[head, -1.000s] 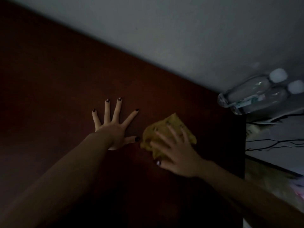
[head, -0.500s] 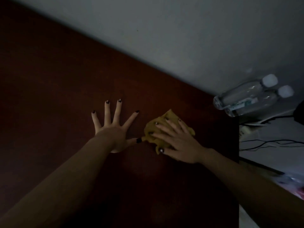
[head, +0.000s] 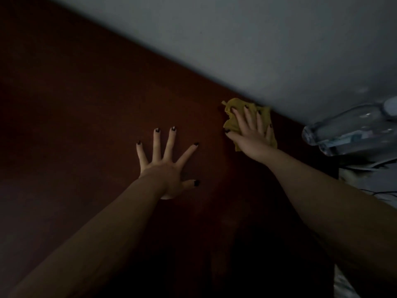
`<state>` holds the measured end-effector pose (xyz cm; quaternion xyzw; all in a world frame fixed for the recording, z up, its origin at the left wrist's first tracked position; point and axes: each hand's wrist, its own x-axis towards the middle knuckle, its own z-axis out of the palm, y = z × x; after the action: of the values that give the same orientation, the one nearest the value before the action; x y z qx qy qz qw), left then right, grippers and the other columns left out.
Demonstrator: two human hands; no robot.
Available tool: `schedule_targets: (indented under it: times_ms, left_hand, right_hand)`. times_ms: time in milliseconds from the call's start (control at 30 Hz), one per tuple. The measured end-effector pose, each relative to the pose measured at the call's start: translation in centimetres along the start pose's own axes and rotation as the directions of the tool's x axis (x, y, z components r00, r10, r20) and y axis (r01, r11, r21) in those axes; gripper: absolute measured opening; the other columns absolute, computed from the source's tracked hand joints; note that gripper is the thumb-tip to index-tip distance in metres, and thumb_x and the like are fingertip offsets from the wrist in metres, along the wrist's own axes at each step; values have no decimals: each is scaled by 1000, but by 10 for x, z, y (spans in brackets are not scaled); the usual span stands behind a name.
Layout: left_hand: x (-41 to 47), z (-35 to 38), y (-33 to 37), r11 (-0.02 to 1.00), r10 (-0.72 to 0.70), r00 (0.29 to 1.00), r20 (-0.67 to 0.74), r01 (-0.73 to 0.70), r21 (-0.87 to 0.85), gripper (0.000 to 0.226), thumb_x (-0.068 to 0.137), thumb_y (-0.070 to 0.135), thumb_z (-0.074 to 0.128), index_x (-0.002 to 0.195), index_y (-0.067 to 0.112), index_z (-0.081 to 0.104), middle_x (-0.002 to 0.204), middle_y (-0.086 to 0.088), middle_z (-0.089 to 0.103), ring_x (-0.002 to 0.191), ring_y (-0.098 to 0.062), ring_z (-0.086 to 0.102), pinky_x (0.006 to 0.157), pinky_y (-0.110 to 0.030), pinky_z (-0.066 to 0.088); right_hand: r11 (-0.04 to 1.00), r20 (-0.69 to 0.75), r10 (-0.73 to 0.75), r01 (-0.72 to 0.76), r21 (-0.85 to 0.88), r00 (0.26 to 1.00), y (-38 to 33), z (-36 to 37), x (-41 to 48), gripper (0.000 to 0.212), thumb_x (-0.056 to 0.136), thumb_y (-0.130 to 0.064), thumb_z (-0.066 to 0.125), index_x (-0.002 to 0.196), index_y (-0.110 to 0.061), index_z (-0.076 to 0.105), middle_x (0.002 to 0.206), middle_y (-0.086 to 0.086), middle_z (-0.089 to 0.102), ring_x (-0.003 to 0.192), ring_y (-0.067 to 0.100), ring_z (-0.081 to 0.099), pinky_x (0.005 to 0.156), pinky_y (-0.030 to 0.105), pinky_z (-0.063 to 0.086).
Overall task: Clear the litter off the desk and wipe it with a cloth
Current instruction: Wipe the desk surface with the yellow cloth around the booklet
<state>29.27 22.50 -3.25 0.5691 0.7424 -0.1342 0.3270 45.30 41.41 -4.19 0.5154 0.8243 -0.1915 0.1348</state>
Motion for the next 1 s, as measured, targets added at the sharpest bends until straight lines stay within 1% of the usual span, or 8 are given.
schedule_targets:
  times_ms: [133,267,367,467,533,633,867,1000]
  left_hand:
    - [0,-1,-2,999,10,1000,-8,-10,-35,87,73,85,28,119,56,-40,122,1,-62,123,-35,-50,101,-68,-17]
    - [-1,0,-4,998,26,998,-50,-29,-63,89,73,85,30,131,56,-31,135,1,-55,125,-33,-48,101,-67,-18]
    - [-3,2,1,990,4,986,-165,-28,-141,84,74,80,38,141,54,-7,151,2,-34,135,-32,-36,104,-66,-13]
    - [1,-4,24,952,-133,926,-352,22,-304,76,80,67,42,145,34,18,158,-5,-2,143,-34,-16,107,-68,-3]
    - [9,-4,38,943,-175,937,-302,72,-324,83,81,72,34,148,35,3,157,-9,-12,140,-41,-21,104,-70,-6]
    - [22,2,43,972,-162,964,-209,119,-204,89,76,81,19,142,40,-24,147,-13,-39,131,-49,-33,101,-73,-9]
    - [28,7,39,972,-166,970,-178,130,-194,90,70,84,11,133,42,-38,140,-12,-48,127,-49,-39,98,-75,-10]
    - [32,6,36,967,-176,976,-130,147,-209,89,67,87,12,114,47,-51,130,-8,-58,124,-48,-44,97,-75,-11]
  right_hand:
    - [999,16,28,-28,-29,999,2,24,-53,71,84,-70,30,139,-56,-11,154,-19,-21,140,15,-26,109,49,-17]
    - [1000,39,9,-8,-24,999,5,48,-114,69,83,-74,20,135,-57,-21,150,-22,-29,134,9,-36,107,47,-22]
    - [999,-47,23,-25,-36,999,4,75,-164,64,86,-70,17,130,-59,-28,145,-24,-35,128,6,-41,105,43,-27]
    - [999,-80,38,-38,2,996,5,90,-191,52,83,-70,1,125,-64,-29,137,-30,-39,125,3,-46,99,36,-35]
    - [996,-70,51,-45,83,996,8,89,-187,46,81,-70,-6,124,-69,-23,136,-34,-36,125,0,-44,97,33,-35]
    - [995,-94,34,-24,98,995,20,82,-165,47,84,-67,-2,129,-68,-14,144,-35,-24,134,4,-32,104,39,-28]
    - [979,-64,187,-180,97,980,54,44,-76,47,89,-58,13,132,-63,-6,152,-27,-13,141,15,-20,109,49,-15]
    - [973,-44,214,-210,94,976,65,22,-35,51,89,-55,18,135,-60,-3,153,-24,-13,142,19,-20,110,51,-12]
